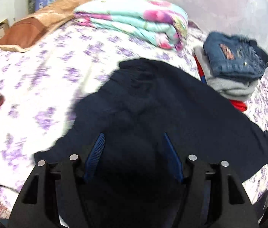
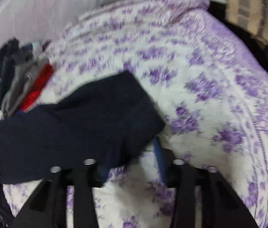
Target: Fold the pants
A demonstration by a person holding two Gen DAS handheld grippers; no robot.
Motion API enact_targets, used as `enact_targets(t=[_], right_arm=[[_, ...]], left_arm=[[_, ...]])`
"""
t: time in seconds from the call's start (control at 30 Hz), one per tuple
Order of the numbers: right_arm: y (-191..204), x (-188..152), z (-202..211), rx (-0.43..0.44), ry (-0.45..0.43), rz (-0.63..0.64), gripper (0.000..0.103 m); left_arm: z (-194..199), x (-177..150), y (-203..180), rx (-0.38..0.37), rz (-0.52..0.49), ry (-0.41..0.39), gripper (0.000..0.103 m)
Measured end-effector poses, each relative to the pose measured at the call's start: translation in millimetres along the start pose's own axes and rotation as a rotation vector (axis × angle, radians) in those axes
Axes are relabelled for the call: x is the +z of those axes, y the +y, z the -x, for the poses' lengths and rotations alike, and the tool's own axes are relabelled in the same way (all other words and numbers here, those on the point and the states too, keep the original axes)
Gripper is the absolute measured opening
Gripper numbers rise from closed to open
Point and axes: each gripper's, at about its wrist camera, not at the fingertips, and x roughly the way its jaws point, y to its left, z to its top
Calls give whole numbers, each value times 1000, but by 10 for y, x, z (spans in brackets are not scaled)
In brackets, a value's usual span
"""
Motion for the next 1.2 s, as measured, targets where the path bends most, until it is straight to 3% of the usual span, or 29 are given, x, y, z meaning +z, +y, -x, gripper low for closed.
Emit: enact_targets(t=[0.03,0.13,0.3,0.43,0.5,0.6,0.67,0.7,0.73,0.77,0.8,0.83,0.9,1.07,1.13,1.2], right_arm=[[2,-27,114,-11,-38,-7,63],[6,-212,389,1,-102,-11,74],[-42,-652,767,42,-153,-24,82],[-136,-1070,1015,66,-128,-51,85],[-189,-1281,1141,102,-116,-54,93],[-165,-1475,1156,187,-81,-53,97],[-33,-1519,1087,232,-60,9,96],[46,-1521,1038,231,-55,56,83],[145,-1507,929,227,-17,123,32],[227,-1484,804,208,41,163,25],[261,-1415,724,216,60,165,17],[301,-1341,738,241,50,174,12],[396,-1119,917,269,-40,197,11],[550,-469,1842,404,-407,251,11],[481,-430,2316,467,-572,301,11],[323,-547,2538,507,-630,374,11]], left_arm=[[125,-34,118,28,13,-19,68],[420,-158,512,84,79,-60,73],[506,-477,982,96,165,-6,73],[269,-627,908,23,167,61,73],[106,-659,780,-33,140,96,73],[-58,-675,618,-1,101,96,73],[-57,-650,533,-1,94,72,67],[-35,-646,514,1,90,63,62],[-11,-637,502,3,84,54,54],[14,-640,518,7,86,48,49],[37,-640,547,8,95,43,35],[83,-654,622,-2,120,34,21],[175,-674,749,-34,159,17,12],[329,-700,750,-75,174,2,10],[344,-716,693,-90,170,8,10],[361,-759,654,-108,162,21,11]])
